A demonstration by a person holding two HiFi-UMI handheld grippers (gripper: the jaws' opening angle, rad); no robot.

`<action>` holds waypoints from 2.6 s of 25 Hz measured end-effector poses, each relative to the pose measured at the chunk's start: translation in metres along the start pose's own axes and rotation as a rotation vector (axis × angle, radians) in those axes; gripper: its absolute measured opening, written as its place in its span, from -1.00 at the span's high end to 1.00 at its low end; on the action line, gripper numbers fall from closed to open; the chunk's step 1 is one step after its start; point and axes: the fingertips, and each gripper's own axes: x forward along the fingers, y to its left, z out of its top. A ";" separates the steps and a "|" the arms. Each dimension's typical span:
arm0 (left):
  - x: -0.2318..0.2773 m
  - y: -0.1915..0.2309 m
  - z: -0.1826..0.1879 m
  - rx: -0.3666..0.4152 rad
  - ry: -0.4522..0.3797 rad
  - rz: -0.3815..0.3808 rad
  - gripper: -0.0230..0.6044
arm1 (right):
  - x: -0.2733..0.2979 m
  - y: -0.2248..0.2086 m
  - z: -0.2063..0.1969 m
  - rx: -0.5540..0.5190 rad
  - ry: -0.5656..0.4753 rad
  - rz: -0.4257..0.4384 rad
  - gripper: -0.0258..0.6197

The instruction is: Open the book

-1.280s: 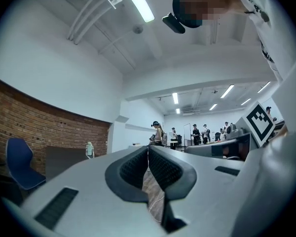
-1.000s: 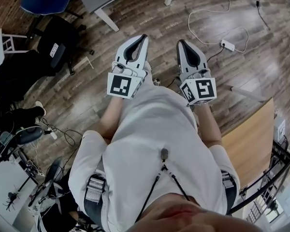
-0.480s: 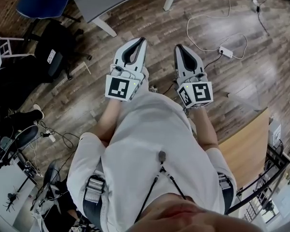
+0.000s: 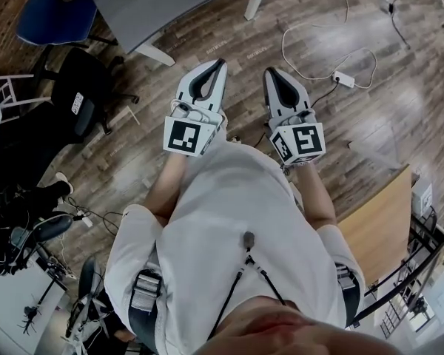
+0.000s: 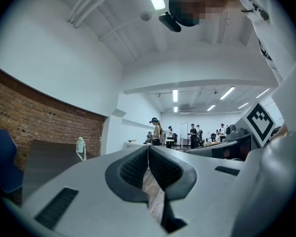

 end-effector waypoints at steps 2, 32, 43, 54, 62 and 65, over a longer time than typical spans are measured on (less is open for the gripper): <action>0.009 0.009 0.002 -0.002 0.000 -0.005 0.85 | 0.012 -0.003 0.004 -0.004 0.000 -0.001 0.80; 0.089 0.187 0.023 0.005 -0.039 0.011 0.85 | 0.210 0.003 0.045 -0.057 -0.011 0.030 0.81; 0.092 0.211 0.022 0.006 -0.036 0.031 0.85 | 0.236 0.009 0.049 -0.082 0.001 0.052 0.80; 0.112 0.241 0.017 0.028 -0.020 0.107 0.85 | 0.281 0.003 0.050 -0.093 0.015 0.150 0.80; 0.149 0.265 0.010 0.023 -0.006 0.148 0.85 | 0.327 -0.019 0.056 -0.092 0.030 0.208 0.80; 0.168 0.271 0.009 0.018 -0.001 0.163 0.85 | 0.342 -0.032 0.061 -0.094 0.036 0.231 0.80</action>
